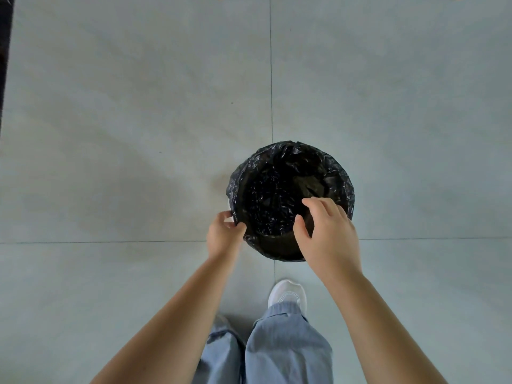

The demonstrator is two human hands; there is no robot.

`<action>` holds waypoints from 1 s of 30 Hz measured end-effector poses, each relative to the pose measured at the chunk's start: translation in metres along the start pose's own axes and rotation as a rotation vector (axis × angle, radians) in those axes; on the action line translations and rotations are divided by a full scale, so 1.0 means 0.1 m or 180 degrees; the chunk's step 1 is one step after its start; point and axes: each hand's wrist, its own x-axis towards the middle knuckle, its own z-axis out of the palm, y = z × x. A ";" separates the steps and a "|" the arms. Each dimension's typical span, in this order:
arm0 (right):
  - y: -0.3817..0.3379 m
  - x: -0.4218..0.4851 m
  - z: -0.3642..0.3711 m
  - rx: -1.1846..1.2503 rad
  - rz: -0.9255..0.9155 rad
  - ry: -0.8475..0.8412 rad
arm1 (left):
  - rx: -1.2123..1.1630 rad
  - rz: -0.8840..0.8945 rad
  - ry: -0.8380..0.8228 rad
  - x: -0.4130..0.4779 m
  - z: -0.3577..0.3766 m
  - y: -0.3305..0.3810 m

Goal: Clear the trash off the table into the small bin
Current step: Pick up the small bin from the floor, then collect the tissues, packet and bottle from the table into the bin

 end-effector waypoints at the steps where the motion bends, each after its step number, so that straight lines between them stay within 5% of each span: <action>1: -0.02 0.00 -0.04 -0.0002 0.0009 -0.0008 | -0.0009 -0.0006 0.0002 -0.04 -0.01 0.04; 9: -0.45 -0.22 -0.68 0.0004 0.0038 -0.0043 | 0.0332 0.0229 0.0527 -0.90 -0.42 0.55; 22: -1.78 -0.57 -2.63 0.0394 -0.0408 0.0514 | -0.0465 0.0927 0.0684 -2.47 -1.94 2.12; 30: -2.51 -0.92 -3.97 0.0524 -0.1100 0.0967 | -0.0719 0.1380 0.1345 -3.53 -2.84 2.83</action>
